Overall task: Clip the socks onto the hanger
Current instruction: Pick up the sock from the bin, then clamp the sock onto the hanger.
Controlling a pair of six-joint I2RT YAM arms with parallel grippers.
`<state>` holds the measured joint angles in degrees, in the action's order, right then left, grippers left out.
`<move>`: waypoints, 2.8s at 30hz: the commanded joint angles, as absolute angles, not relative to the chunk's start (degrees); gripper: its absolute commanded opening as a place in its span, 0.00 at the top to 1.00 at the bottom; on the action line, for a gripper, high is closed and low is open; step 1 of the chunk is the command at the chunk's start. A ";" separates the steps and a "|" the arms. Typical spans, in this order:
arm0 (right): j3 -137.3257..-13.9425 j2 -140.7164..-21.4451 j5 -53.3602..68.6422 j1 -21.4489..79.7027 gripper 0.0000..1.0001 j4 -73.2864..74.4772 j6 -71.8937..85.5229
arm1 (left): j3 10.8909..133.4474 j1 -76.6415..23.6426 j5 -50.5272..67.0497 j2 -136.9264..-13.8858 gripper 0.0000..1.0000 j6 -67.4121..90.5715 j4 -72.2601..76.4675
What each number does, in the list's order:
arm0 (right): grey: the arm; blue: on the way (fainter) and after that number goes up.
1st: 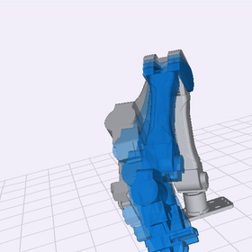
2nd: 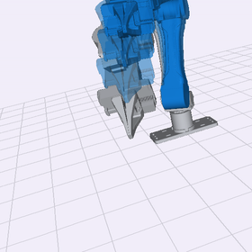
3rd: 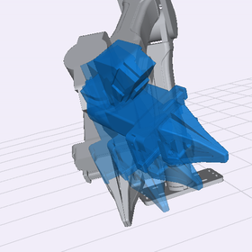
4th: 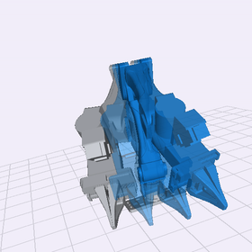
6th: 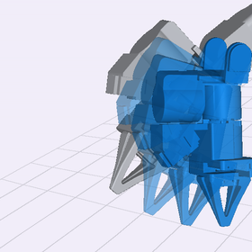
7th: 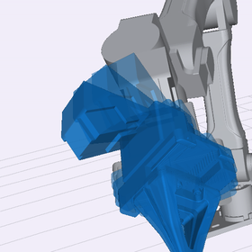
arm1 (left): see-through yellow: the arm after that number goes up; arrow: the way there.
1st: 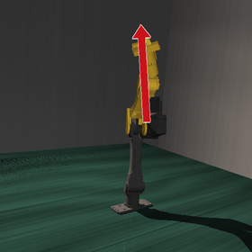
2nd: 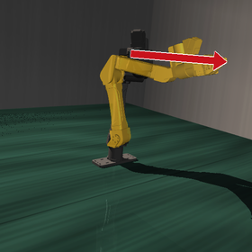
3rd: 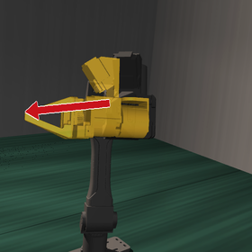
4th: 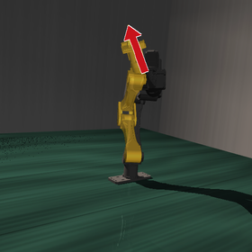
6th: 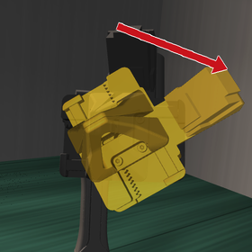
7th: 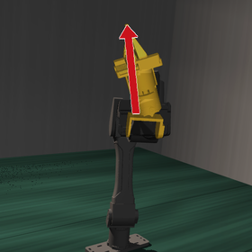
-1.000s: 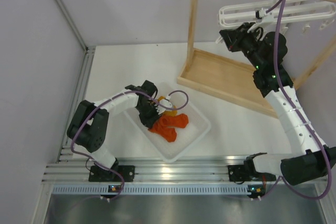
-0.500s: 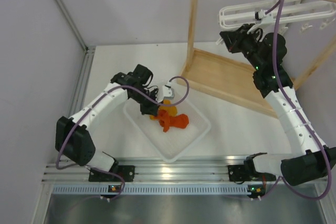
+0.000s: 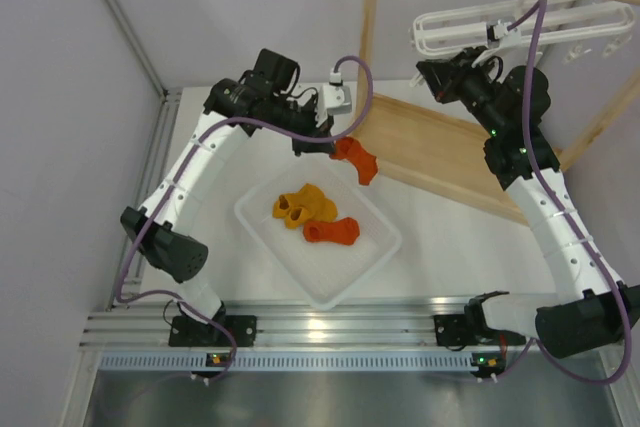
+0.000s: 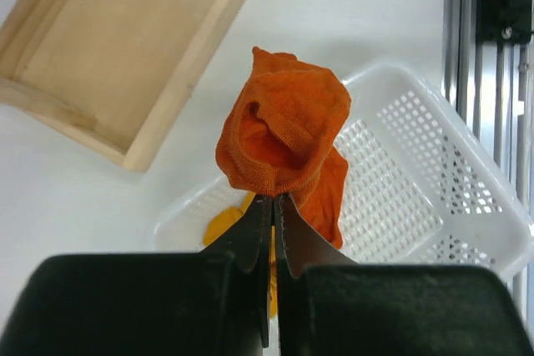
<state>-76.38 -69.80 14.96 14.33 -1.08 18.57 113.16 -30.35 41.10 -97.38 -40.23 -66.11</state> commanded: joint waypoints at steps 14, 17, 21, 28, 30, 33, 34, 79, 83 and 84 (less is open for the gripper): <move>-76.99 -69.17 23.90 13.45 1.00 -4.22 19.43 | 128.67 -31.90 50.36 -111.44 1.00 -11.43 -43.34; -77.08 -69.61 25.39 13.10 1.00 -4.48 19.42 | 128.85 -31.99 50.80 -112.67 1.00 -8.19 -37.72; -77.69 -70.22 27.15 13.01 1.00 -4.66 19.07 | 128.85 -31.99 52.90 -114.08 1.00 -3.09 -30.95; -79.45 -71.80 30.32 12.83 1.00 -3.87 17.76 | 128.41 -31.99 59.14 -115.84 1.00 3.60 -21.98; -79.89 -72.16 31.29 12.57 1.00 -3.34 16.97 | 128.32 -31.99 61.33 -116.01 1.00 4.30 -20.22; -80.86 -72.68 32.43 12.31 1.00 -2.46 15.65 | 127.80 -31.99 63.97 -116.28 1.00 4.92 -19.08; -81.12 -72.77 32.69 12.22 1.00 -2.20 15.38 | 127.36 -31.91 65.03 -116.02 1.00 5.18 -18.46; -85.43 -75.06 42.45 8.61 0.61 2.46 13.97 | 118.74 -30.85 70.75 -114.35 1.00 21.53 8.35; -85.69 -74.53 41.75 8.26 0.54 2.90 14.76 | 118.74 -30.76 68.03 -114.17 0.78 20.48 6.42; -85.95 -74.36 41.57 8.09 0.50 3.07 15.55 | 118.74 -30.76 66.55 -113.91 0.70 18.65 3.81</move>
<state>-82.63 -75.53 41.30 8.80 3.55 14.79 118.69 -31.05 69.12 -116.03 20.58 4.23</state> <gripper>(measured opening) 0.471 0.262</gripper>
